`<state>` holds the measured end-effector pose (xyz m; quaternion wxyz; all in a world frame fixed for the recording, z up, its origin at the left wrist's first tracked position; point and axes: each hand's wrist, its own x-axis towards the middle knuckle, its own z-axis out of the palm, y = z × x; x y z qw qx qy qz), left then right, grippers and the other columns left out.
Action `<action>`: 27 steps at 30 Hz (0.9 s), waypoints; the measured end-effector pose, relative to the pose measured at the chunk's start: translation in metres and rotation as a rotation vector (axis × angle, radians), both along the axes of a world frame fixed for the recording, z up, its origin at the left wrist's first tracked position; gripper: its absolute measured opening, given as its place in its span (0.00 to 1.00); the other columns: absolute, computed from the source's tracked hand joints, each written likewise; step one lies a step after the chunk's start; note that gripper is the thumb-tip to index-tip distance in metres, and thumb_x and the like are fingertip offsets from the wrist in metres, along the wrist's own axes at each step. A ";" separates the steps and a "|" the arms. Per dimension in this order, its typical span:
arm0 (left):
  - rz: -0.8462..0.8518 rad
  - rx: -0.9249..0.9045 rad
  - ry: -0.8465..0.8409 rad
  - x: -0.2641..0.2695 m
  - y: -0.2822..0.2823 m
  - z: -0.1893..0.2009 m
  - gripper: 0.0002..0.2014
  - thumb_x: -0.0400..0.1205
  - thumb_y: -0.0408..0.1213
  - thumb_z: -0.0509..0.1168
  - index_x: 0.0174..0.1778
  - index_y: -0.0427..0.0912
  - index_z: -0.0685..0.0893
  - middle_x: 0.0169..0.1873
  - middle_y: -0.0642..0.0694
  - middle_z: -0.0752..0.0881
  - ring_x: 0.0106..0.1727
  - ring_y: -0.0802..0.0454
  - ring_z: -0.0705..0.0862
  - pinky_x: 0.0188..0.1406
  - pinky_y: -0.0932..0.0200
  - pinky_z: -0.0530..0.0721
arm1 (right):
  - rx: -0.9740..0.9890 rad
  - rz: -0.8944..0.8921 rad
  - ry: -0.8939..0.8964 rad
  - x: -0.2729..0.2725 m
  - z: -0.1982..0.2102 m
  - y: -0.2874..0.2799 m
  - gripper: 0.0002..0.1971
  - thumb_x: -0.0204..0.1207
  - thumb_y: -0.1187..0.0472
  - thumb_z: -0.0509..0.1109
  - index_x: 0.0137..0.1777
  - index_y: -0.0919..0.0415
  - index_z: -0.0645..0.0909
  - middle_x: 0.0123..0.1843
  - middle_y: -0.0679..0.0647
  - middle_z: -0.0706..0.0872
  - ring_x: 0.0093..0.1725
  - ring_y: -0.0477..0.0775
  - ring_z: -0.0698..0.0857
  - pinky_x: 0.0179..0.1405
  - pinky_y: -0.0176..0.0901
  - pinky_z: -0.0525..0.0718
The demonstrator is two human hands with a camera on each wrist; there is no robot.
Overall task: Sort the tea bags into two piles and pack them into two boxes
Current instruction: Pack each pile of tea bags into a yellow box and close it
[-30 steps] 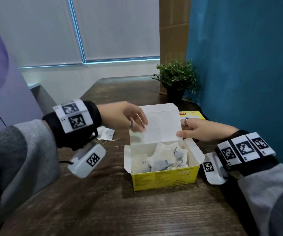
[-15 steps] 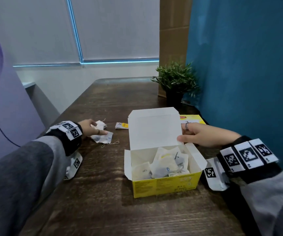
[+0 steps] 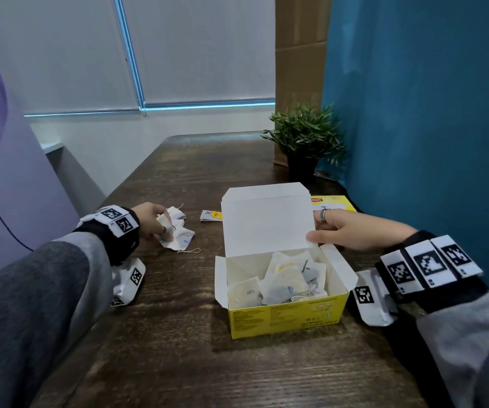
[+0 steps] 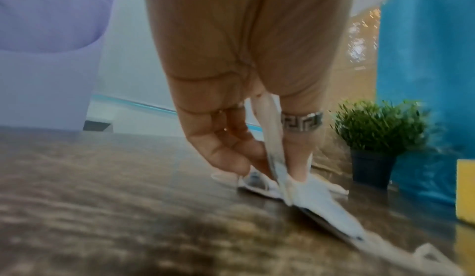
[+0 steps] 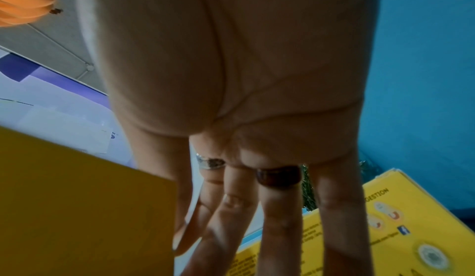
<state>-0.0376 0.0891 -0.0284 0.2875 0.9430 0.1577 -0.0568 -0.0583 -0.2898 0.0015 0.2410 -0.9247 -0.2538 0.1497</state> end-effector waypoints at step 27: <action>-0.032 0.195 0.084 0.001 -0.012 0.013 0.04 0.71 0.40 0.75 0.33 0.47 0.88 0.34 0.47 0.87 0.35 0.52 0.81 0.37 0.62 0.80 | 0.017 0.027 0.017 0.008 -0.006 -0.002 0.09 0.82 0.50 0.61 0.57 0.49 0.79 0.59 0.69 0.84 0.59 0.70 0.82 0.61 0.65 0.81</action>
